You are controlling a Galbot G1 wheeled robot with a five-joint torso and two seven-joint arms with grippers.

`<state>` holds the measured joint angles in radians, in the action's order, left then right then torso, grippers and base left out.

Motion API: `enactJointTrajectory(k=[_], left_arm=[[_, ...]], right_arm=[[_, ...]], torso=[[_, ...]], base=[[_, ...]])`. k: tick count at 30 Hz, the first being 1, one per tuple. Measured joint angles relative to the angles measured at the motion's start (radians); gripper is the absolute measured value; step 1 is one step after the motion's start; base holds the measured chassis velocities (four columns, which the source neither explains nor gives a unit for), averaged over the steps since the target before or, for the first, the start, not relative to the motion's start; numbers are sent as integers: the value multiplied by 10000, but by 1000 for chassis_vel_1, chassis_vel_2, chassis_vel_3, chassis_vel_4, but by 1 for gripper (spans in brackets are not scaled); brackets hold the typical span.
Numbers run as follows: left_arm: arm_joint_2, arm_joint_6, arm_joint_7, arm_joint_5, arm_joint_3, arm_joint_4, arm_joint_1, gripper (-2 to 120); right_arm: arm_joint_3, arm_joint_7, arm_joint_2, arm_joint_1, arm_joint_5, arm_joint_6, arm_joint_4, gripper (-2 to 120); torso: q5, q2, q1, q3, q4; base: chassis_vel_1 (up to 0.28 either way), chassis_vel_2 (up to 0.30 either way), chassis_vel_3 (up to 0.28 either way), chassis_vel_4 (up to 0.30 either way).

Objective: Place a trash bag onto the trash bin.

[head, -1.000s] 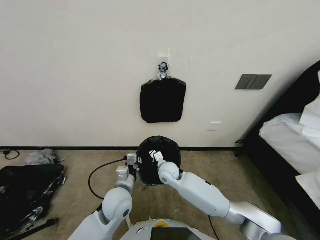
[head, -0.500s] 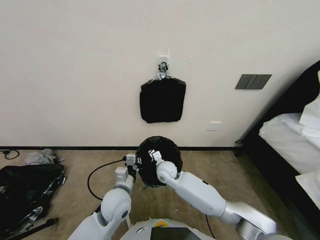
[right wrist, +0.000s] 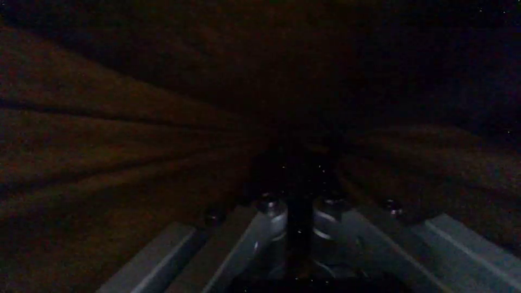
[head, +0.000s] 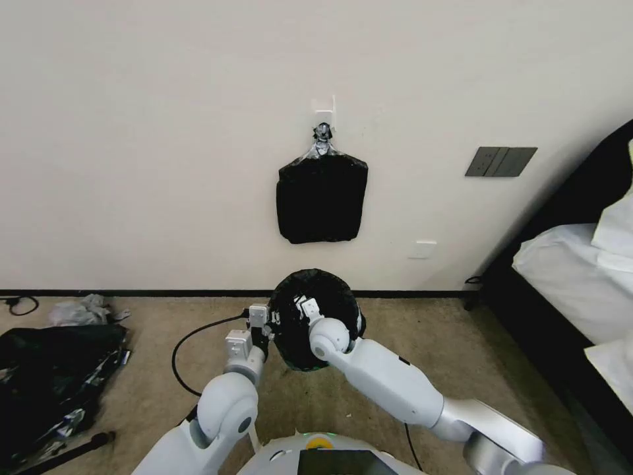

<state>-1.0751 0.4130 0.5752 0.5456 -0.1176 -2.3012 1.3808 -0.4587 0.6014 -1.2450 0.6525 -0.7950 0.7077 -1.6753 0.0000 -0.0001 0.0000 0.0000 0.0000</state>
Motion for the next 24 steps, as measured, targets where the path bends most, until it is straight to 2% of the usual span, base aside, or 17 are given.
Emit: enactJointTrajectory(k=[8,12,13,16,18,22,23,24], left_arm=[[-55,48,19,166,-118,72,-18,3],[-61,182,170,542,-159,263,-209,3],[-61,182,170,542,-159,263,-209,3],[-125,217,241,695,-137,442,-337,3],[-141,224,257,731,-128,471,-359,3],[-194,274,353,1023,-113,687,-491,3],[-194,274,353,1023,-113,687,-491,3],[-205,301,404,1156,-113,760,-542,3]], right_arm=[[38,-2,226,38,-171,-2,-470,0],[43,35,747,78,-629,-5,-1405,18],[43,35,747,78,-629,-5,-1405,18],[57,112,1114,263,-719,-7,-2112,33],[78,124,1199,318,-732,-6,-2251,37],[404,135,1742,666,-834,-6,-3147,57],[404,135,1742,666,-834,-6,-3147,57],[519,123,1873,730,-920,-7,-3405,61]], torso=[[0,0,0,0,1],[0,1,0,0,0],[0,1,0,0,0],[1,0,0,0,0],[1,0,0,0,0],[3,0,0,0,-1],[3,0,0,0,-1],[2,1,0,0,0]], base=[[0,0,0,0],[0,0,0,0],[0,0,0,0],[0,0,0,0],[0,0,0,0],[0,0,0,0],[0,0,0,0],[0,0,0,0]])
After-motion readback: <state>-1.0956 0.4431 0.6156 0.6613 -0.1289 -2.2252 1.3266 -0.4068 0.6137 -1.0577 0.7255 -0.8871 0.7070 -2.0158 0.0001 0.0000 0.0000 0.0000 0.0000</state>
